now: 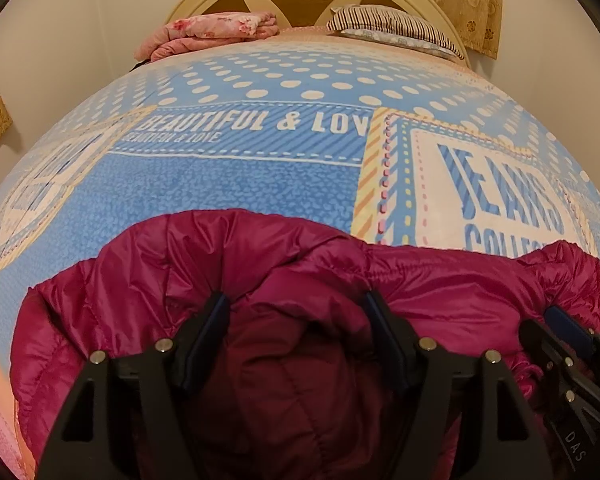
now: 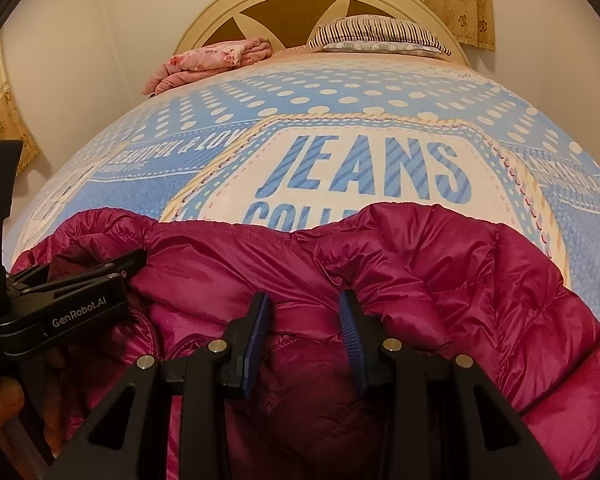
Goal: Fold large clothes
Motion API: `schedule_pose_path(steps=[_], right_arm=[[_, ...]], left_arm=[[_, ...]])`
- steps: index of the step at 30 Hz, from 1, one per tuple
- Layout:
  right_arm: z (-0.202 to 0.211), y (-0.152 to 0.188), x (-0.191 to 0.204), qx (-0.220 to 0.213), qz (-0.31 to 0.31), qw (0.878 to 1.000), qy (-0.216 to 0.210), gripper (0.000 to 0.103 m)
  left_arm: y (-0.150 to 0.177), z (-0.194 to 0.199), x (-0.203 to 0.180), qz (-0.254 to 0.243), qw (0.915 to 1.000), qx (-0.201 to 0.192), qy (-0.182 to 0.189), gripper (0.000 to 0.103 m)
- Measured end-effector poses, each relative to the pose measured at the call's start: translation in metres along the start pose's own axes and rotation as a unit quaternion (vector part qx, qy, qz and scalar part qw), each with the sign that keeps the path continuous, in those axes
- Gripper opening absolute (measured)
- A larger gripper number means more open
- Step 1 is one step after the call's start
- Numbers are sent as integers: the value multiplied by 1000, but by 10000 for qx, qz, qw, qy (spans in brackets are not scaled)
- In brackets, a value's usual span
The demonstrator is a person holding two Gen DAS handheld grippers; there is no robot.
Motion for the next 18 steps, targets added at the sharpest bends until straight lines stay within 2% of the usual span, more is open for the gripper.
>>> schedule_pose_path(steps=[18], right_arm=[[-4,0,3,74,79,9999,129,38]], left_arm=[[0,0,0,-13,10000,-3,-19,73]])
Point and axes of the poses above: each gripper's, at about its wrist camera, not at the fingertips, and z roughly against the way its jaws point, x to its left, y to its underside, the point moved 1 cm from there along -z, roughly the way its jaws point, and after that the axes turned 13 degrees about -y, right-handed, at the moved point
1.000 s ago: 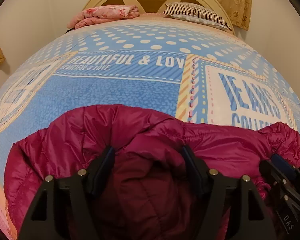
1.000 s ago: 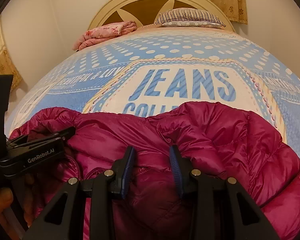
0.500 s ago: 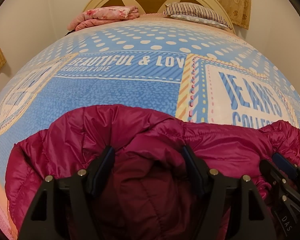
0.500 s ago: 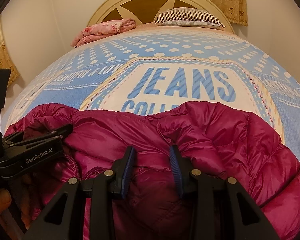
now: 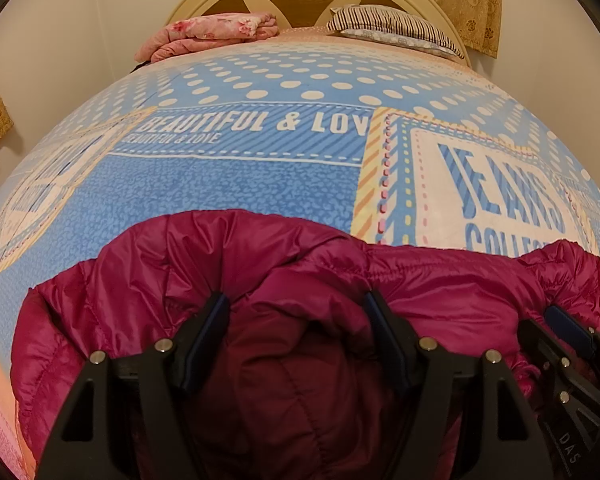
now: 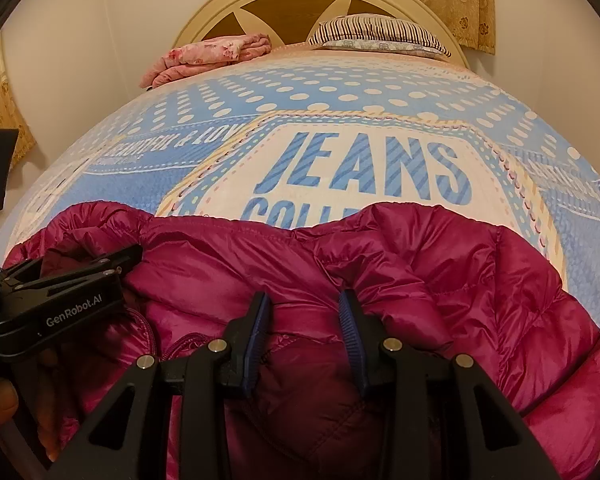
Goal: Fold large clothes
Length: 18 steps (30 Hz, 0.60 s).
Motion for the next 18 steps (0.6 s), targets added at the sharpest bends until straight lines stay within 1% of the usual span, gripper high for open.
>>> schedule_pose_path(steps=[18], right_arm=[[-1,0,1,12,24,10000,37,38]], left_arm=[[-1,0,-1,-34,10000,-1,-63,74]])
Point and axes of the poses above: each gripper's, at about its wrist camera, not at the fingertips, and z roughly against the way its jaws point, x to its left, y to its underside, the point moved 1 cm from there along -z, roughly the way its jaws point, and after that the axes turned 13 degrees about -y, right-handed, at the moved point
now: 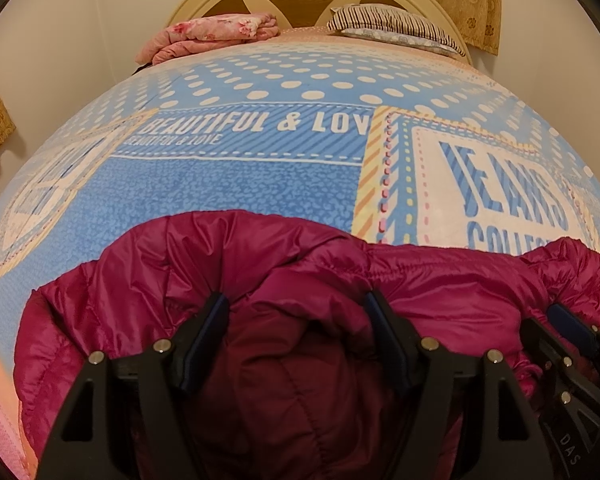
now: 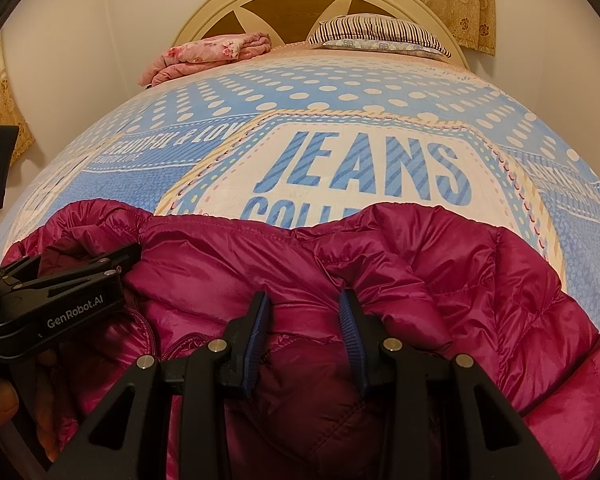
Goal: Fold large clothes
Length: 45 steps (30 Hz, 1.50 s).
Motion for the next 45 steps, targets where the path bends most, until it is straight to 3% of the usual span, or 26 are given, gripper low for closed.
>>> schedule_pose_path(steps=[12,14,17,19,20,23,26,33,39,42,45], right_arm=[[2,-1,-4,-23,-74,9999,-140,39],[12,-2,-9,-89,-154,9991,-392,46],[50,2,-16,-448,-209,9975,-504,64],[81,11,-22,-573,-219,9972,-440,67],[90,15,-23,-553,-217,9973,-426,67],[136,46,-32,-500,-262,9976,-402,67],[176,85,-39,-401,-274,9982,-354,67],[261,202,-48,-165,-446,9983,-330,67],[303,280,-43,-114,-855,9958,-316,67],[319,306,-28,-120,-679,9973,-245,67],[331,327,-17,-122,-622,9978,-210,67]], left_arm=[[-4,0,2,-45,9999,113,-109,84],[-6,12,13,24,9999,142,52,84],[-6,56,40,146,9983,-292,481,84],[3,85,62,164,9964,-545,636,88],[13,100,75,152,9959,-598,662,93],[47,133,107,104,9942,-748,764,94],[104,165,148,-43,9932,-829,817,95],[223,205,208,-220,9957,-671,605,95],[281,211,226,-69,9975,-375,596,95],[305,209,222,-116,9972,-177,716,95],[324,218,215,-244,9966,-255,744,95]])
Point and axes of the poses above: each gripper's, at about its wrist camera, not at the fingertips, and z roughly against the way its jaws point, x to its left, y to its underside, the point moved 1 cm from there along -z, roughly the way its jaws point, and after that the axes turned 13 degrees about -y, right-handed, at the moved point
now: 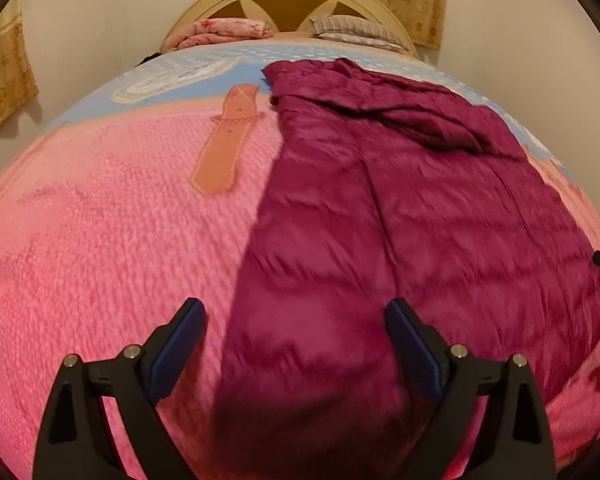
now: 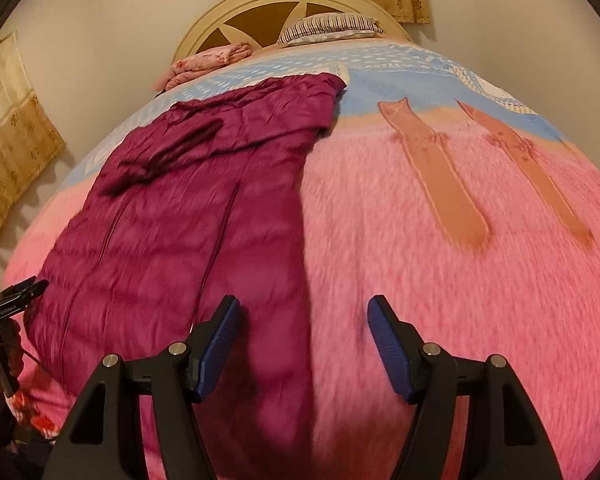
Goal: Fold large clothes
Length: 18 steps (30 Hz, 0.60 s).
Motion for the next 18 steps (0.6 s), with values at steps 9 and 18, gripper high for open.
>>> schedule_pose_path(steps=[9,18], right_arm=[[15,35,24,104,-156,9990,-416,56],[13,42,21,88,-504,9951,-848,16]], left_arm=[[20,11,19,189,9998,21,-100,95],[28,13,21,216,9995,206,111,79]])
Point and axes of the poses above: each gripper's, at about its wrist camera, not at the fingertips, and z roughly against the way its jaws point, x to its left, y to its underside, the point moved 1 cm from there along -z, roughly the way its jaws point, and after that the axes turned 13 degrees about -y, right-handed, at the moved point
